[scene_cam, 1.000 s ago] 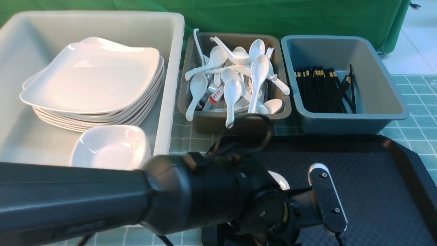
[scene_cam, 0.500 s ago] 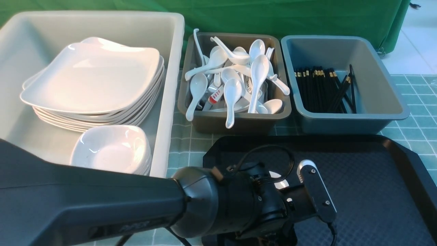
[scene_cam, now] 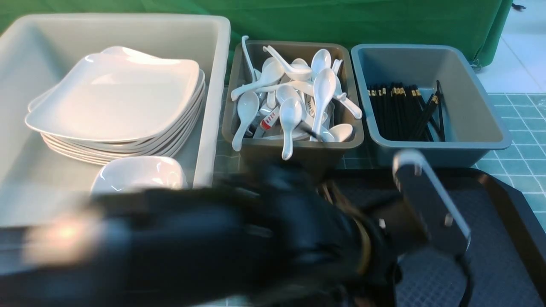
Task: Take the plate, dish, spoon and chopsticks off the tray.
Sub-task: Use the left arm to put the small plate into the large storage box on the left
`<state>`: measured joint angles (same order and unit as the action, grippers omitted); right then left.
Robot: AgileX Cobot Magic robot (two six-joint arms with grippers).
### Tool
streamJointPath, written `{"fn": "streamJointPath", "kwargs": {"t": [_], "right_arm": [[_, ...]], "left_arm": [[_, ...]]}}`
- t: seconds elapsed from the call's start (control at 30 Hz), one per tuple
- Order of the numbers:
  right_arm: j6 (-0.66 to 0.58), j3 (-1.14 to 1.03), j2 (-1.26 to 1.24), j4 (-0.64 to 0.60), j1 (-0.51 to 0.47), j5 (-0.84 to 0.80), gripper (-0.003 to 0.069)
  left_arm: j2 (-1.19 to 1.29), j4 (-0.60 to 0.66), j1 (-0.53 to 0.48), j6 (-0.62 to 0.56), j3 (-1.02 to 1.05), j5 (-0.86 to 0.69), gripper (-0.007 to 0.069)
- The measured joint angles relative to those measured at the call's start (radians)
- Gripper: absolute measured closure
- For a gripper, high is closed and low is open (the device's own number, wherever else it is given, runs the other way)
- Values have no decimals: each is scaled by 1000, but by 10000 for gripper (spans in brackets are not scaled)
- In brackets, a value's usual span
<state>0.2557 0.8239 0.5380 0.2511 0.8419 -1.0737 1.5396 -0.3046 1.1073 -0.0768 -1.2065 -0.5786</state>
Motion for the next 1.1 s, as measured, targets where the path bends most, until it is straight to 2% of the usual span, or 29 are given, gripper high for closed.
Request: {"fn": "streamJointPath", "kwargs": {"t": [0.1,0.23,0.3,0.33,0.47,0.63,0.8,0.9,1.0,1.1], "right_arm": [[0,0,0,0,0,48,590],[0,0,0,0,0,114,590],[0,0,0,0,0,136,589],[0,0,0,0,0,159,589],[0,0,0,-1,0,199,589],[0,0,0,-8,0,222,589],[0,0,0,-12,0,222,589],[0,0,0,-22,0,222,586],[0,0,0,-38,0,214,582],[0,0,0,-44,0,191,577]], "left_arm": [[-170,-50,-38,0,0,-111,601],[-329,-121,-168,-37,58,-246,601],[-370,-126,-235,-65,104,-263,601],[-401,-126,-316,-106,166,-261,601],[-399,-119,-505,-188,309,-160,601],[-324,-109,-633,-194,337,-28,601],[-232,-127,-654,-197,337,-11,598],[-175,-141,-654,-198,337,-9,570],[-162,-137,-654,-196,333,-13,484],[-164,-137,-654,-178,333,-16,359]]}}
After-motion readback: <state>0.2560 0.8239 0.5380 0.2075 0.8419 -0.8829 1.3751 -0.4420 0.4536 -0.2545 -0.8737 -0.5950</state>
